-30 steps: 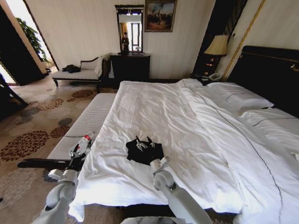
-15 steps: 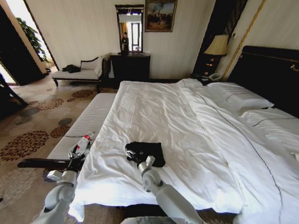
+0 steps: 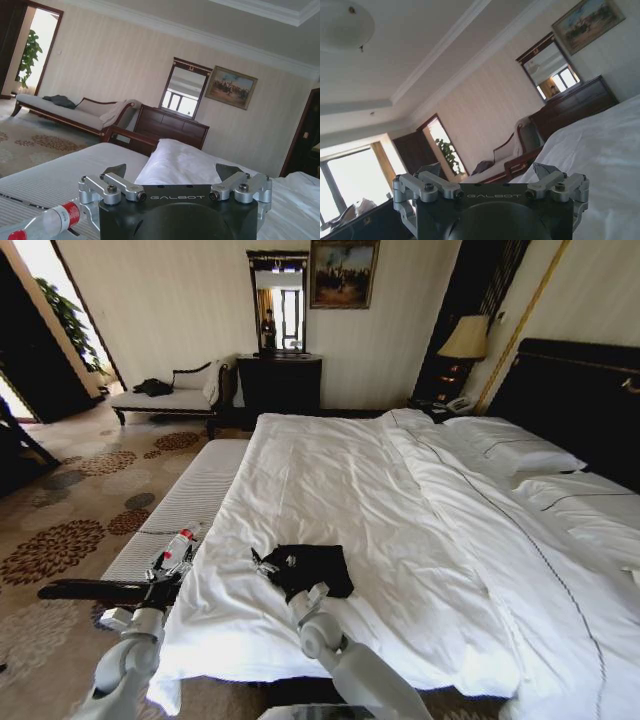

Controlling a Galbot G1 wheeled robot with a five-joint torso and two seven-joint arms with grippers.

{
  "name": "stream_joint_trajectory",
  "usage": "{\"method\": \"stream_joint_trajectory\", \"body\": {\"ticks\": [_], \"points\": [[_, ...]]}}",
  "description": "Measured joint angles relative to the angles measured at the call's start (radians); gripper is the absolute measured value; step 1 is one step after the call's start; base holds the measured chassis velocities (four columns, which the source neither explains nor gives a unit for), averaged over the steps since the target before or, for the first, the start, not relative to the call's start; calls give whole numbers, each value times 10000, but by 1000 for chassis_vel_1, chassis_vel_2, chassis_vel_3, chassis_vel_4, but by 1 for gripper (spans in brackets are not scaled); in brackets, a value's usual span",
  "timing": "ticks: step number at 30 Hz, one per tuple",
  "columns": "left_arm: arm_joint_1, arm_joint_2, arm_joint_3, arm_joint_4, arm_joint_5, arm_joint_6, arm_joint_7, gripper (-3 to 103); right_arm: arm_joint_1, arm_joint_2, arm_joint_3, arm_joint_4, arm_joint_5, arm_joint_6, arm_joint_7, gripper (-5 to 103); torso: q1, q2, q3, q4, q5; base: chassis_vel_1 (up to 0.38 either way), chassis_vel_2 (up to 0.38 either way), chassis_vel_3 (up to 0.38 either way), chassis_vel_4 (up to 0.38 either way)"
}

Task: Fold the clothes on the bed.

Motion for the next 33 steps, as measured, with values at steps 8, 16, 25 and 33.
{"method": "stream_joint_trajectory", "body": {"ticks": [8, 16, 25, 33], "points": [[352, 369, 22, -1373, 371, 1266, -1855, 100, -1249, -1248, 3277, 2063, -318, -2017, 2371, 100, 0, -1, 0, -2, 2, 0, 0, 0, 0], [1558, 138, 934, -3011, 2908, 351, -3305, 100, -4995, -1163, 6698, 4373, -3296, -901, 1752, 100, -3, 0, -2, 2, 3, 0, 0, 0, 0], [2401, -563, 2623, -4241, 4651, -502, -2800, 100, -7940, 124, 7899, 6113, -6298, 89, 1347, 100, -4, 0, -2, 0, 2, 0, 0, 0, 0], [2703, -551, 3031, -4780, 5109, -501, -2601, 100, -8498, 244, 8321, 6779, -6451, 71, 1055, 100, -4, -1, -1, 1, -1, 0, 0, 0, 0]]}}
